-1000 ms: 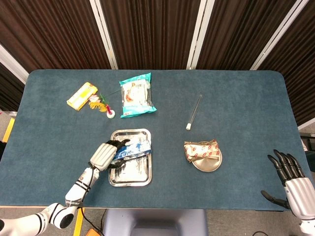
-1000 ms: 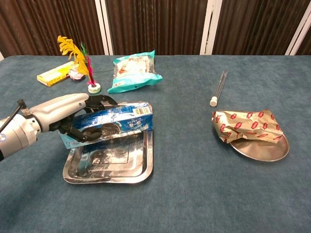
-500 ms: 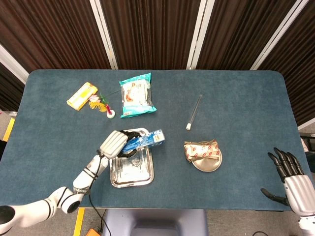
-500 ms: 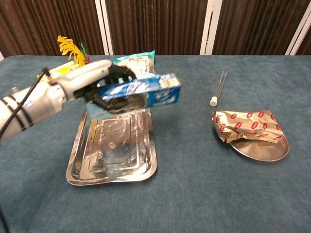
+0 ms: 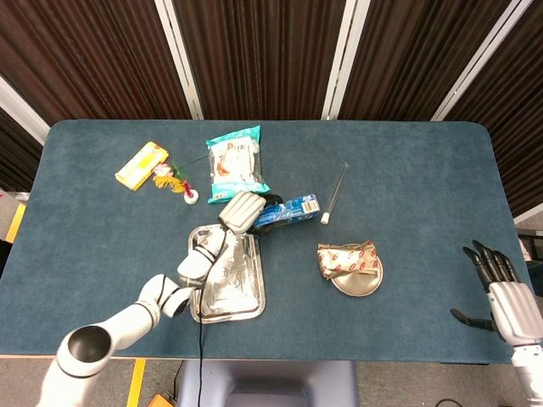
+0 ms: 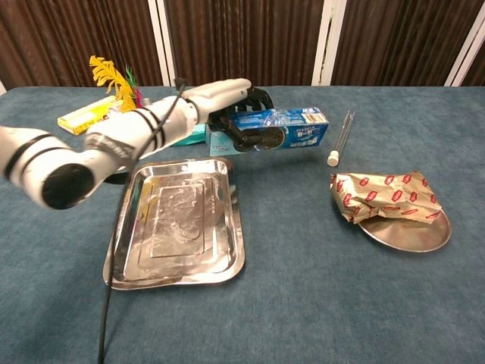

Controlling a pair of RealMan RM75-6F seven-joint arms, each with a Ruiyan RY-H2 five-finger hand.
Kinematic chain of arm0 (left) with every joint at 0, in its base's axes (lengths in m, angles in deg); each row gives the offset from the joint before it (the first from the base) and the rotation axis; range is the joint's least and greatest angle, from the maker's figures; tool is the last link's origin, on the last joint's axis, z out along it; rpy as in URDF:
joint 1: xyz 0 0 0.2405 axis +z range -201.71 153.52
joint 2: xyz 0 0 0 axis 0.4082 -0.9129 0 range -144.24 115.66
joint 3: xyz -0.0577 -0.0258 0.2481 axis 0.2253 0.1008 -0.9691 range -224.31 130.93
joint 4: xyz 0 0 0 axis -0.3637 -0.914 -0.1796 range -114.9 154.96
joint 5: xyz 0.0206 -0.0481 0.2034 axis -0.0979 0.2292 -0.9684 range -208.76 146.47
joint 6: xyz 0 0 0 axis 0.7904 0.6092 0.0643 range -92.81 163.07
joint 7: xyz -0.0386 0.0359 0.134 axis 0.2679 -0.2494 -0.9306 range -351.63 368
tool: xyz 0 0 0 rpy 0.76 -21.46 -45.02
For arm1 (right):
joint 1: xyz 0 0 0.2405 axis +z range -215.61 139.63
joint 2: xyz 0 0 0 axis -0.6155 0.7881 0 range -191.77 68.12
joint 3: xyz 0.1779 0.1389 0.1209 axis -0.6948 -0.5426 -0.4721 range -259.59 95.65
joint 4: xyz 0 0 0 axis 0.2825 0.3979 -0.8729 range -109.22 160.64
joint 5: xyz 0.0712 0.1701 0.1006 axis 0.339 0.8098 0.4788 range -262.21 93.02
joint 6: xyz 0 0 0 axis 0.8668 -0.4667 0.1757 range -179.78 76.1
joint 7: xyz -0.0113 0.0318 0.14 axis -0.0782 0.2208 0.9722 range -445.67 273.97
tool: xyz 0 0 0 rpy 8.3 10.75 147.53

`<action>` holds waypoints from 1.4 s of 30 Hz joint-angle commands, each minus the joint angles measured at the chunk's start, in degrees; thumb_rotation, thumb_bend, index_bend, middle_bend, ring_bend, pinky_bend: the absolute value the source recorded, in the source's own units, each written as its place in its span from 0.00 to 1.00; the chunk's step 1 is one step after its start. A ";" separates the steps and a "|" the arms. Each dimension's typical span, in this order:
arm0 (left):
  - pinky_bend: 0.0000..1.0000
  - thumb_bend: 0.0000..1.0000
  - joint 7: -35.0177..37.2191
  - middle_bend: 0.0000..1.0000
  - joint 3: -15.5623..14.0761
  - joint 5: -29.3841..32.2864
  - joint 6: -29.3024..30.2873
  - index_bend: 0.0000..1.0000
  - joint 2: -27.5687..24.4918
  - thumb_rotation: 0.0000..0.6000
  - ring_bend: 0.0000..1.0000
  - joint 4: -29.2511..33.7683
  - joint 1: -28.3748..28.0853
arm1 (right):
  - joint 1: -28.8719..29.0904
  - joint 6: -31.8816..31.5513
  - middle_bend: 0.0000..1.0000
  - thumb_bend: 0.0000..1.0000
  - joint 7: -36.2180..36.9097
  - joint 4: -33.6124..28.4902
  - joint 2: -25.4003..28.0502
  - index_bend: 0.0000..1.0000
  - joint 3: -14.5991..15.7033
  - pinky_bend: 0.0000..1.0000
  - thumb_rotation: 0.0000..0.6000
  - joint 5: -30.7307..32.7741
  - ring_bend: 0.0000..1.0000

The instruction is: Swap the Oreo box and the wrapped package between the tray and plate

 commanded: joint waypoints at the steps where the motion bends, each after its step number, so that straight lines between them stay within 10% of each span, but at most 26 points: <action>1: 0.40 0.48 8.40 0.53 -0.69 0.78 -7.37 0.32 8.30 1.00 0.47 -14.04 -7.95 | 1.09 2.12 0.00 0.10 0.39 0.74 0.11 0.00 -0.30 0.00 1.00 1.00 0.00; 8: 0.01 0.40 12.52 0.08 -3.25 0.18 -6.37 0.00 10.26 1.00 0.01 -19.72 -9.10 | 1.93 4.27 0.00 0.10 -0.32 0.80 0.02 0.00 -0.09 0.00 1.00 1.79 0.00; 21: 0.00 0.39 15.11 0.00 -7.69 -1.62 4.91 0.00 3.89 1.00 0.00 -12.74 -3.10 | 1.13 1.15 0.00 0.10 -1.85 0.00 -0.60 0.00 1.67 0.00 1.00 -3.06 0.00; 23: 0.00 0.39 14.24 0.00 -9.52 -2.95 10.17 0.00 0.74 1.00 0.00 -7.92 0.50 | 0.87 0.20 0.00 0.10 -1.93 0.14 -0.87 0.00 2.06 0.00 1.00 -4.26 0.00; 25: 0.00 0.39 10.63 0.00 -14.73 -6.22 23.00 0.00 -8.85 1.00 0.00 6.96 11.92 | 0.67 -0.82 0.00 0.10 -3.22 -0.03 -2.34 0.00 2.35 0.00 1.00 -5.70 0.00; 31: 0.00 0.38 -9.25 0.00 -22.51 -3.67 31.58 0.00 -34.22 1.00 0.00 51.75 27.91 | 5.47 5.44 0.00 0.13 -10.42 -3.68 -4.76 0.00 -0.10 0.01 1.00 -4.20 0.00; 42: 0.00 0.38 -12.42 0.00 -27.92 -8.22 46.46 0.00 -38.08 1.00 0.00 50.47 42.77 | 20.65 26.47 0.00 0.18 -30.41 -5.73 -12.85 0.02 -8.14 0.05 1.00 13.39 0.00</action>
